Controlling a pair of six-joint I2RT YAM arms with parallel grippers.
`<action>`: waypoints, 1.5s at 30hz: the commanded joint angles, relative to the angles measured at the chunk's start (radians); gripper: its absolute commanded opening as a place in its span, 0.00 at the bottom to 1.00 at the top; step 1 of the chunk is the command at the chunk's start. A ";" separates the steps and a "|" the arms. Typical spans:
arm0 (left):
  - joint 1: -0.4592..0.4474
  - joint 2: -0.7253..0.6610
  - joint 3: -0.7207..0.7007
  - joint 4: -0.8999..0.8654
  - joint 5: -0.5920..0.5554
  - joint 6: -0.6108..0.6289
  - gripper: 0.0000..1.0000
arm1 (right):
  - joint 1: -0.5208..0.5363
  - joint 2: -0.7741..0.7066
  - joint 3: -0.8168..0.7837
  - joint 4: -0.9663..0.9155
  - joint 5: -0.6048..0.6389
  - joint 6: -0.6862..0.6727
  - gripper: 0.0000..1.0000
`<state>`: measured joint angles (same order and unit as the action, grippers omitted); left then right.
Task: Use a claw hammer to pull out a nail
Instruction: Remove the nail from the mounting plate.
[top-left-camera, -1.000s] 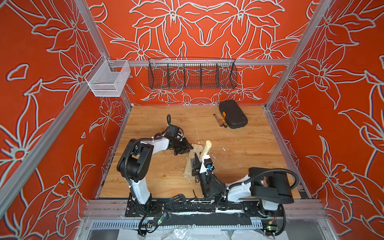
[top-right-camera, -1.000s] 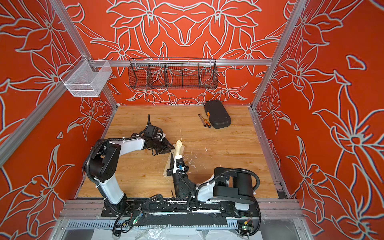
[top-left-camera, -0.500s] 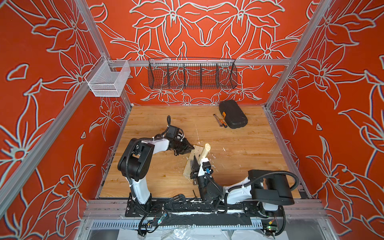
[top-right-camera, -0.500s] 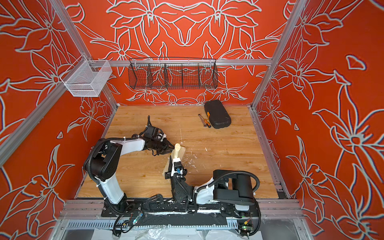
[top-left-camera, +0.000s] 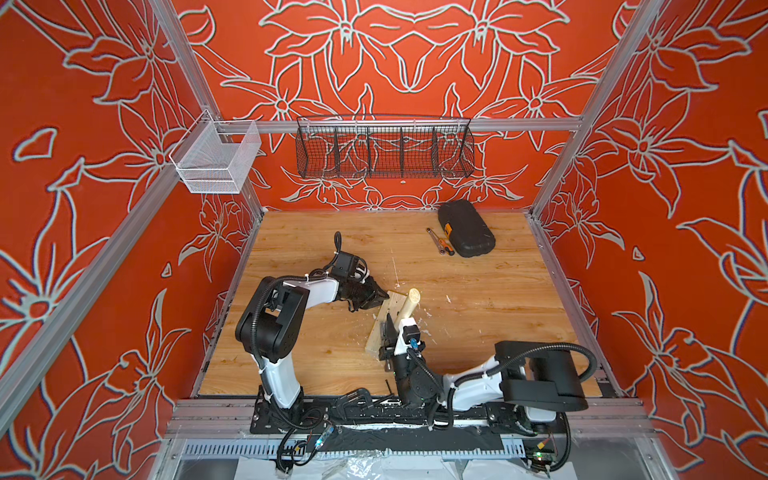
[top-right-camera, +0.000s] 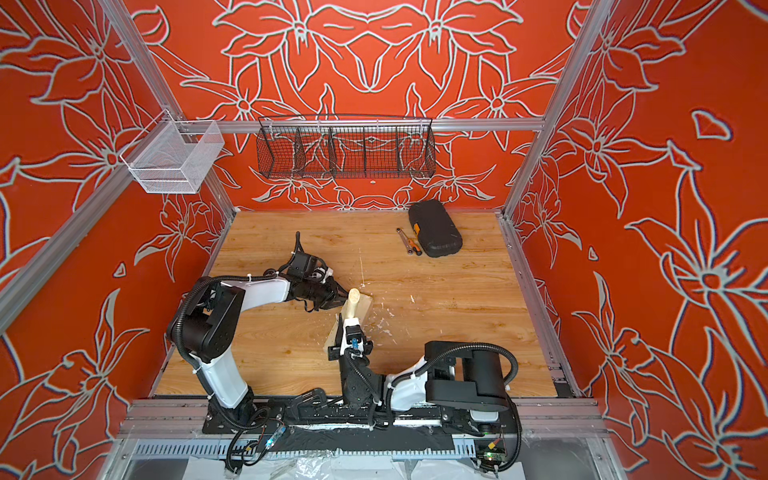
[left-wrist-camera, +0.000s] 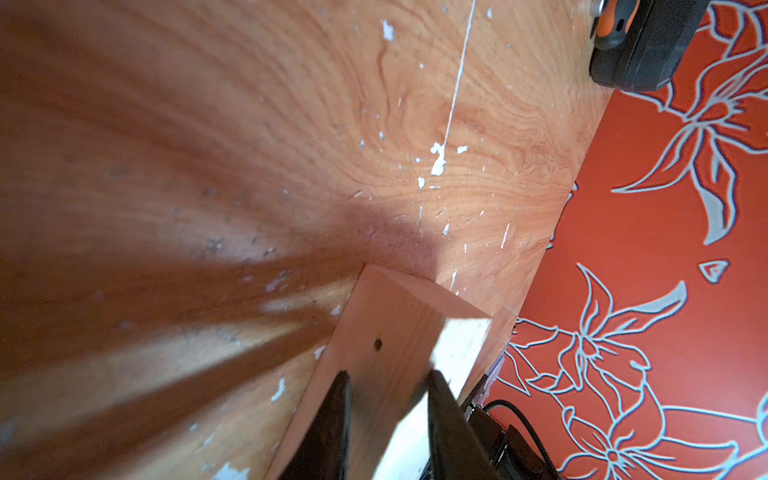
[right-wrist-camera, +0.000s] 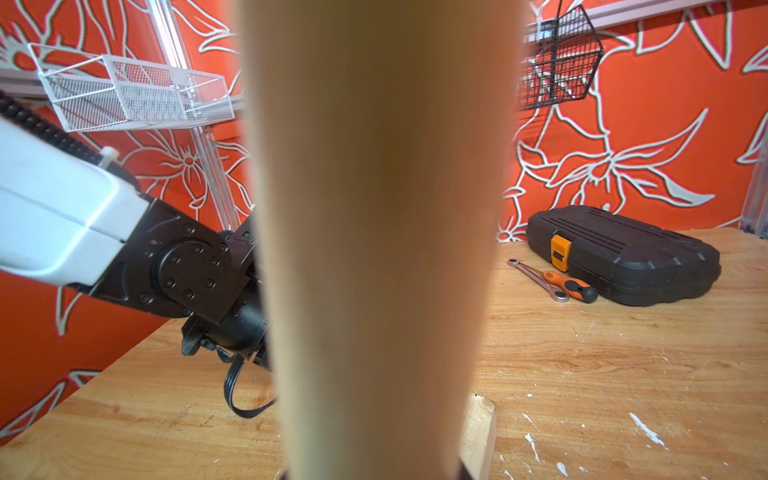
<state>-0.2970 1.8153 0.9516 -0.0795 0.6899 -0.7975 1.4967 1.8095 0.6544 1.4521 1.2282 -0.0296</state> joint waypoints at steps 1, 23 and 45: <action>-0.013 0.029 -0.041 -0.136 -0.124 -0.006 0.29 | -0.002 0.038 -0.066 -0.260 -0.075 -0.085 0.00; -0.075 -0.070 -0.054 -0.132 -0.143 -0.066 0.29 | -0.338 -0.219 -0.027 -0.602 -0.393 -0.107 0.00; -0.108 0.015 0.243 -0.296 -0.224 0.021 0.34 | -0.430 -0.299 0.050 -0.794 -0.424 0.019 0.00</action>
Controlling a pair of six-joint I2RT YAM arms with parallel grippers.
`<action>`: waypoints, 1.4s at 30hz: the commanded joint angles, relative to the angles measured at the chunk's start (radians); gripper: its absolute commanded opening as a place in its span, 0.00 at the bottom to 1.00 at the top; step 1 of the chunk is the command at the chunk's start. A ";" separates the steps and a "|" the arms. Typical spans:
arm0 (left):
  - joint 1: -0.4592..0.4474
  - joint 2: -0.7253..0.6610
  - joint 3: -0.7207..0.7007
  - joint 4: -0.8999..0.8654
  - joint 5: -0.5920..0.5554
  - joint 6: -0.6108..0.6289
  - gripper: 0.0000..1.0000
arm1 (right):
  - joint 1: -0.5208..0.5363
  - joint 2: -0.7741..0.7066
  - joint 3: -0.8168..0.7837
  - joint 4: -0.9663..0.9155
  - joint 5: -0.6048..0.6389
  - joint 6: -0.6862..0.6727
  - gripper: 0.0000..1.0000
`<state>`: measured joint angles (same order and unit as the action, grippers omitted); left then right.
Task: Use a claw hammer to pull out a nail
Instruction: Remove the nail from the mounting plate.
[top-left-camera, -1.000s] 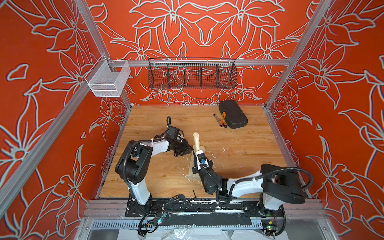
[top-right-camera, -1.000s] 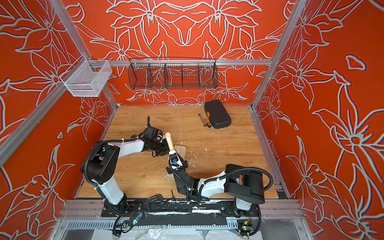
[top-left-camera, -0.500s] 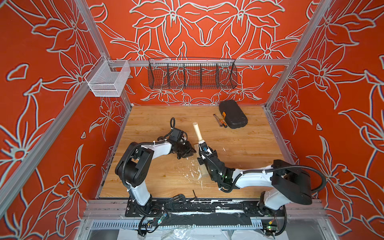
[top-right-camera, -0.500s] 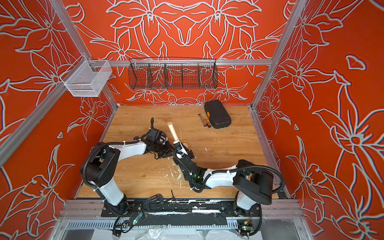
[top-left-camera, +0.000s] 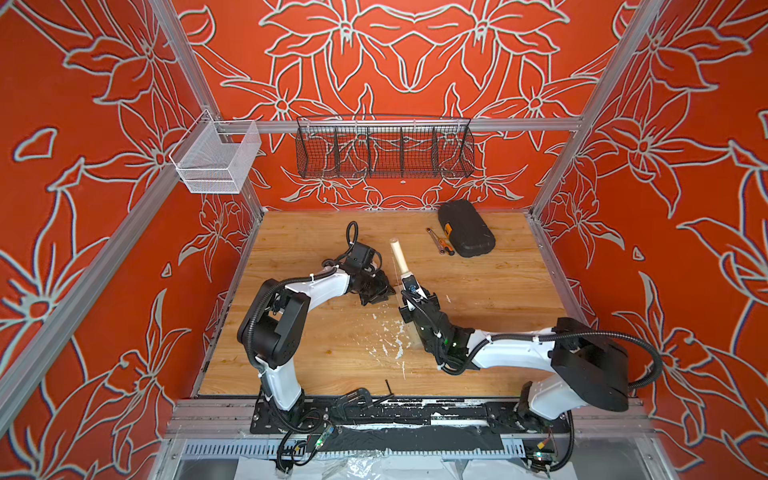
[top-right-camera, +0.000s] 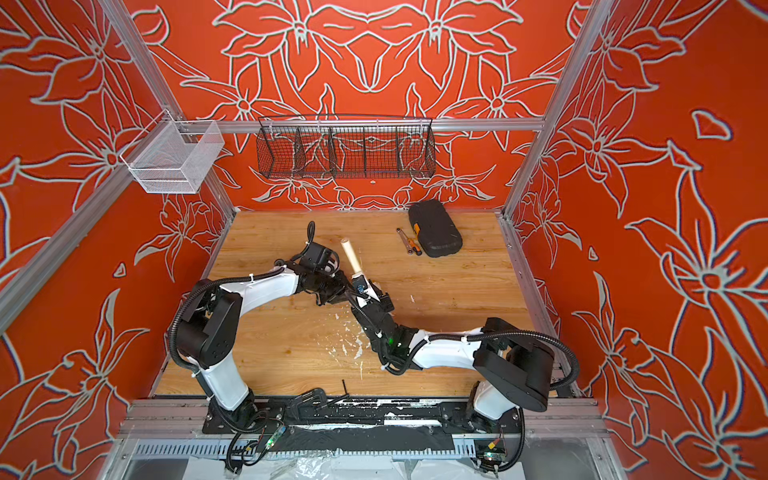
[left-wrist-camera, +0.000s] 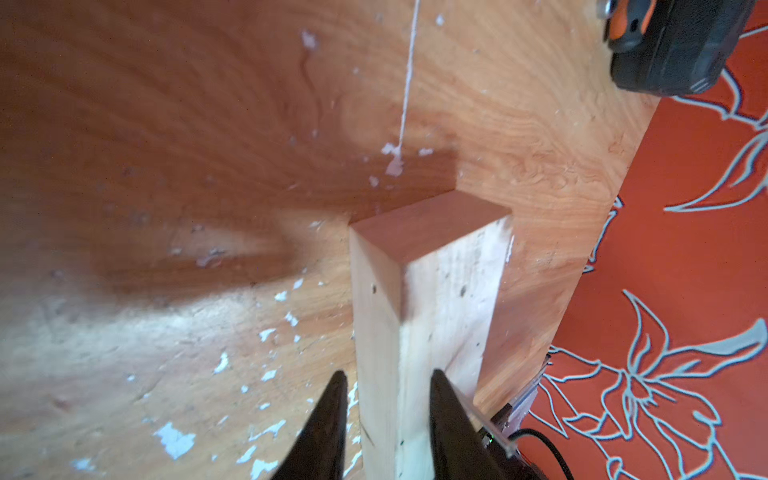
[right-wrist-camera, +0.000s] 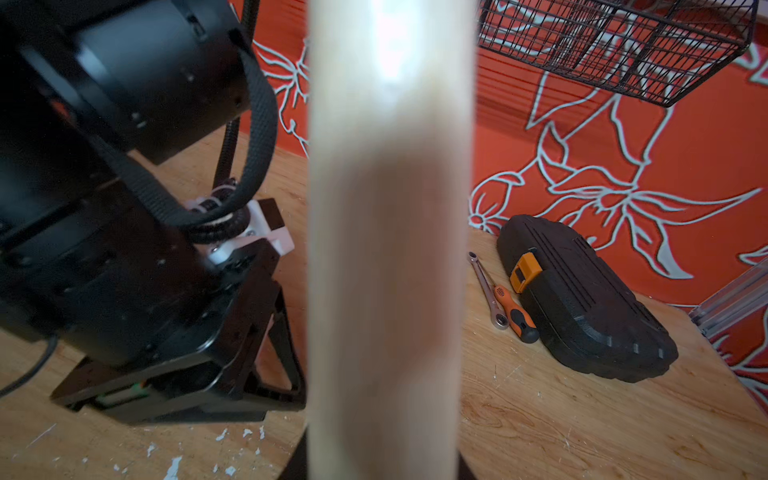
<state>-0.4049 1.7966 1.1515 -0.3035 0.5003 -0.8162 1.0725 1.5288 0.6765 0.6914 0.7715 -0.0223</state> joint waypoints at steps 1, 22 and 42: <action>0.001 0.053 0.067 -0.086 -0.044 0.048 0.34 | -0.006 -0.019 0.036 -0.041 0.032 0.016 0.00; 0.009 0.175 0.067 -0.053 -0.025 0.029 0.32 | -0.063 0.013 0.154 -0.084 0.016 0.108 0.00; 0.014 0.189 -0.010 -0.020 -0.037 -0.002 0.32 | -0.005 -0.158 -0.208 0.169 0.086 0.203 0.00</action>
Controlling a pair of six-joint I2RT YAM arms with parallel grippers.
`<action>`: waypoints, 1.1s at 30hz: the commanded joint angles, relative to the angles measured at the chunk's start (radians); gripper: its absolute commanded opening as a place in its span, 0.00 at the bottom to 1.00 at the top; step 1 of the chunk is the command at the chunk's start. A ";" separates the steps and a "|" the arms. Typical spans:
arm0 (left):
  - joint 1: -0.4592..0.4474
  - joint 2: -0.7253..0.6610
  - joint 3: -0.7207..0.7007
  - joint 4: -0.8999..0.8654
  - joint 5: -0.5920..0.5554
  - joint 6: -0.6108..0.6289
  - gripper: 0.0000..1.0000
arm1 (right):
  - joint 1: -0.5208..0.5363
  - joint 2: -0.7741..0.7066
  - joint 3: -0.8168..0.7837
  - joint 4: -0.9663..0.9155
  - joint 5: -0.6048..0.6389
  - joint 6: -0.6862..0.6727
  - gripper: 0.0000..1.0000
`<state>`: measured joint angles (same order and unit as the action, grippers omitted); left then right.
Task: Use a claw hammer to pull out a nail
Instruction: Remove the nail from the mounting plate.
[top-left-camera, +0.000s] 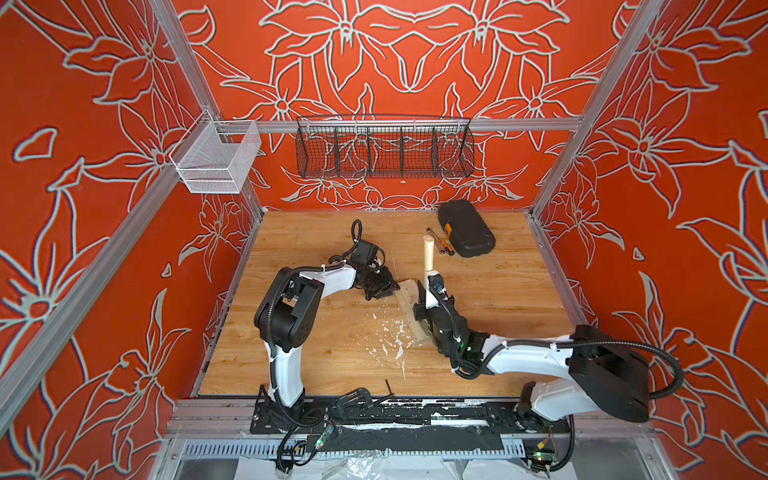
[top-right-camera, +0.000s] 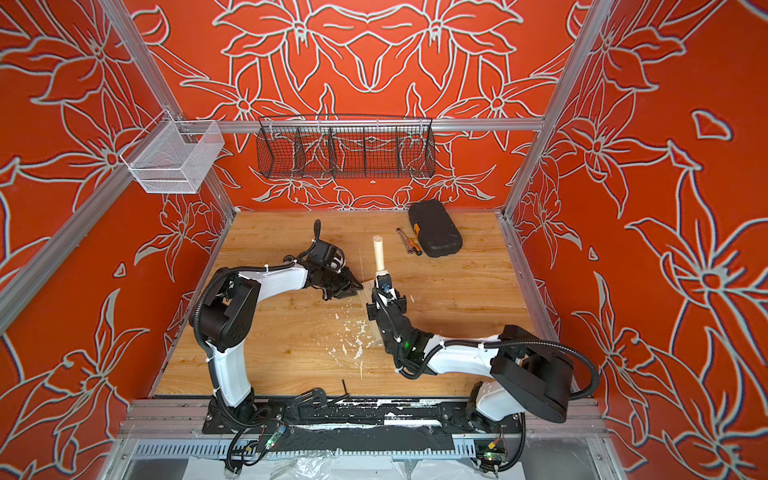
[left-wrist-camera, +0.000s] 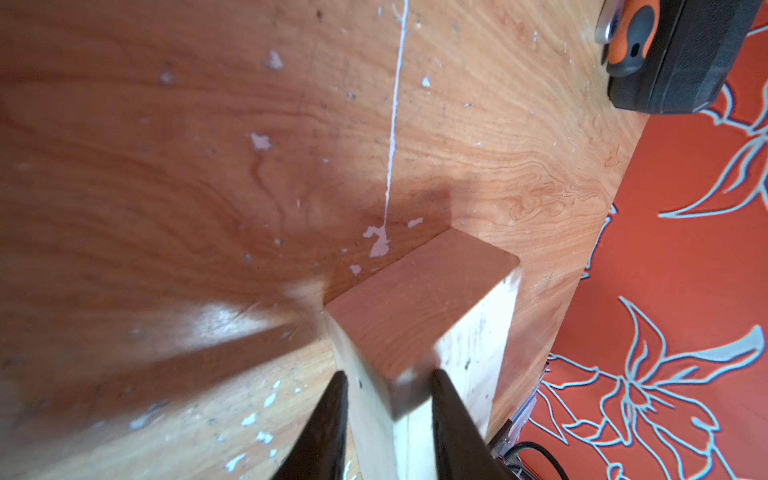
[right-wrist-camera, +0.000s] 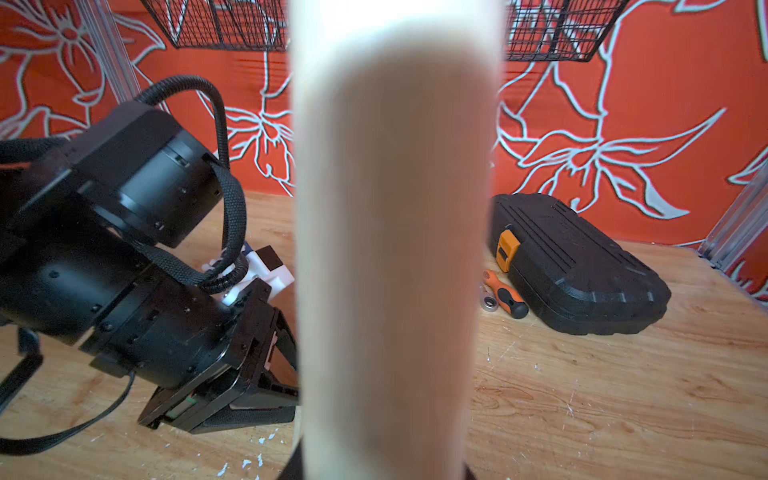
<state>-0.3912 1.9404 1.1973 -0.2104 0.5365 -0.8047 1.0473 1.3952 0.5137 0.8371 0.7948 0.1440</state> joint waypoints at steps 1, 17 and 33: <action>0.002 0.046 -0.063 -0.105 -0.070 -0.017 0.32 | 0.036 -0.034 -0.058 0.013 0.073 0.040 0.00; 0.006 0.030 -0.150 -0.022 -0.040 -0.057 0.32 | 0.202 0.004 -0.140 -0.081 0.216 0.100 0.00; 0.006 0.012 -0.160 -0.011 -0.025 -0.060 0.31 | 0.055 0.072 0.001 0.002 0.073 -0.047 0.00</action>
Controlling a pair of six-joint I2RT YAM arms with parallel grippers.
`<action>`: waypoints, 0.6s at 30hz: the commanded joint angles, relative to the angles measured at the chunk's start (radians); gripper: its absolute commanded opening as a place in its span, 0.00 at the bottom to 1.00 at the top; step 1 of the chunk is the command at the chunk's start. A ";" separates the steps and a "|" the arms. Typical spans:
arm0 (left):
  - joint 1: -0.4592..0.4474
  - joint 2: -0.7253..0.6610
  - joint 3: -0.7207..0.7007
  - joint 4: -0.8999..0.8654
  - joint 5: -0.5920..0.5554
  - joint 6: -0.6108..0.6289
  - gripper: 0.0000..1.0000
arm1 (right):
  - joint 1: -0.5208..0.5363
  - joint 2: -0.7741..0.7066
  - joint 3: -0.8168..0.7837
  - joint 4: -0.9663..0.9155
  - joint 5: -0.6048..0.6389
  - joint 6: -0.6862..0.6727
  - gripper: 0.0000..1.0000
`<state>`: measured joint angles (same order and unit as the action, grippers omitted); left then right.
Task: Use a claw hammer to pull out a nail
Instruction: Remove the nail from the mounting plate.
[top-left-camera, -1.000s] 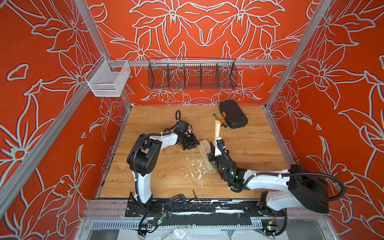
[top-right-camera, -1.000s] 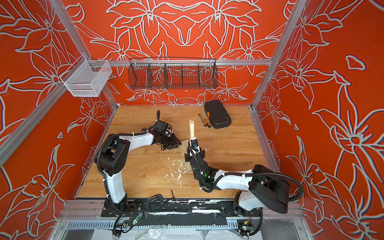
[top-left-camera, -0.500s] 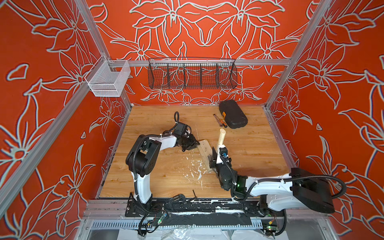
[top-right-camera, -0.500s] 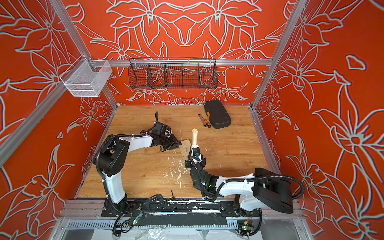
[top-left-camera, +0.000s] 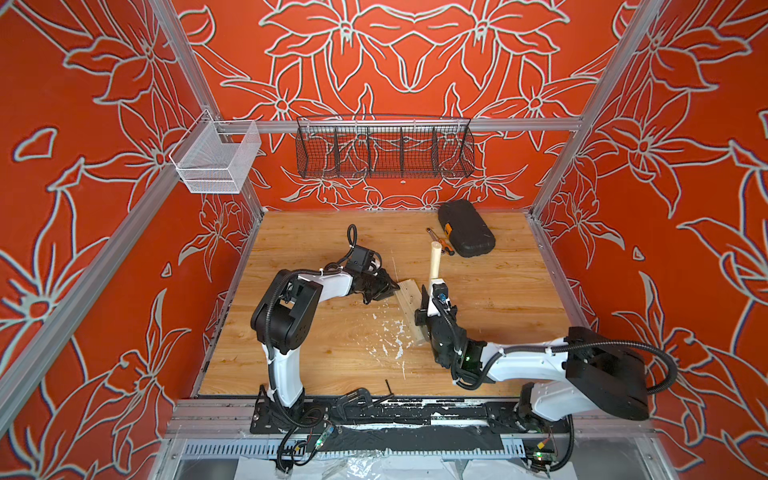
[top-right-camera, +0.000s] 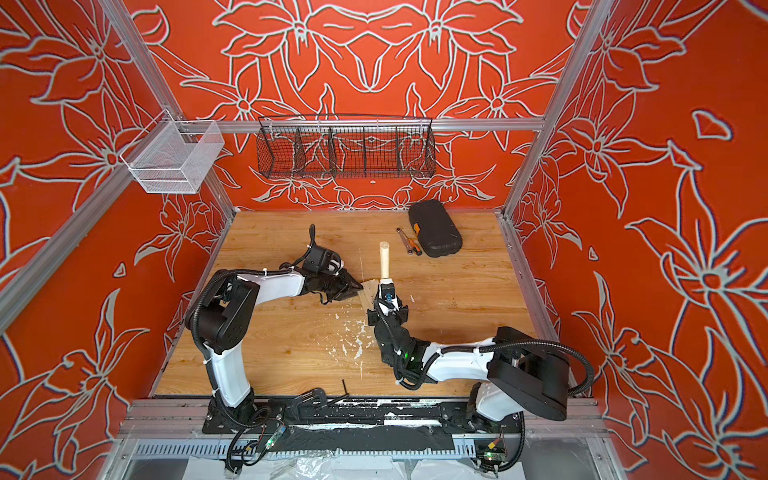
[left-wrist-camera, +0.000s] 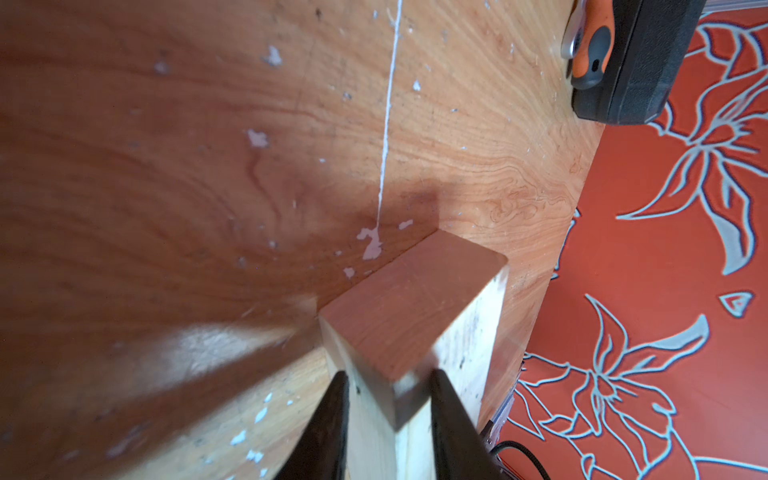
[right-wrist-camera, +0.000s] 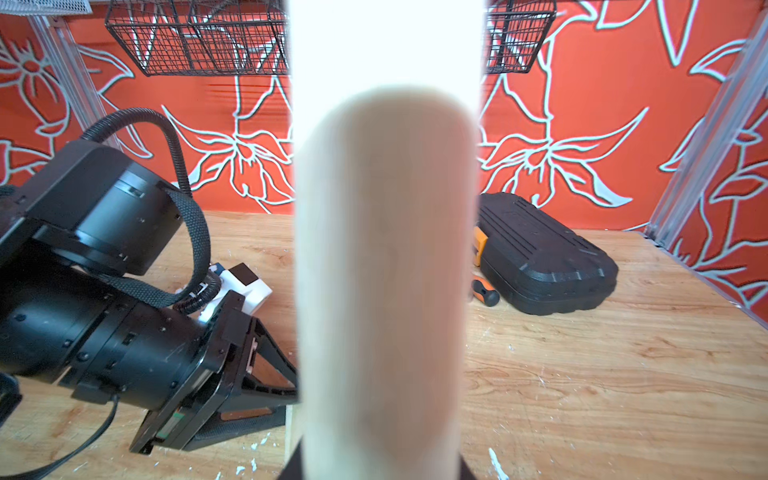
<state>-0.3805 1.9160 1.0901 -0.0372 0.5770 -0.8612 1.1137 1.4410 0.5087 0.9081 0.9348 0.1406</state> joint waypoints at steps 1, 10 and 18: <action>-0.005 0.038 -0.053 -0.184 -0.066 -0.004 0.32 | -0.018 0.018 0.017 -0.071 -0.081 -0.050 0.00; -0.005 0.046 -0.055 -0.170 -0.061 -0.009 0.31 | -0.097 -0.018 0.121 -0.096 -0.183 -0.124 0.00; -0.005 0.043 -0.055 -0.173 -0.062 -0.007 0.31 | -0.148 -0.005 0.129 -0.080 -0.236 -0.069 0.00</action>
<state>-0.3805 1.9160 1.0901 -0.0353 0.5781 -0.8650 0.9871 1.4437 0.5961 0.7597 0.7151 0.0616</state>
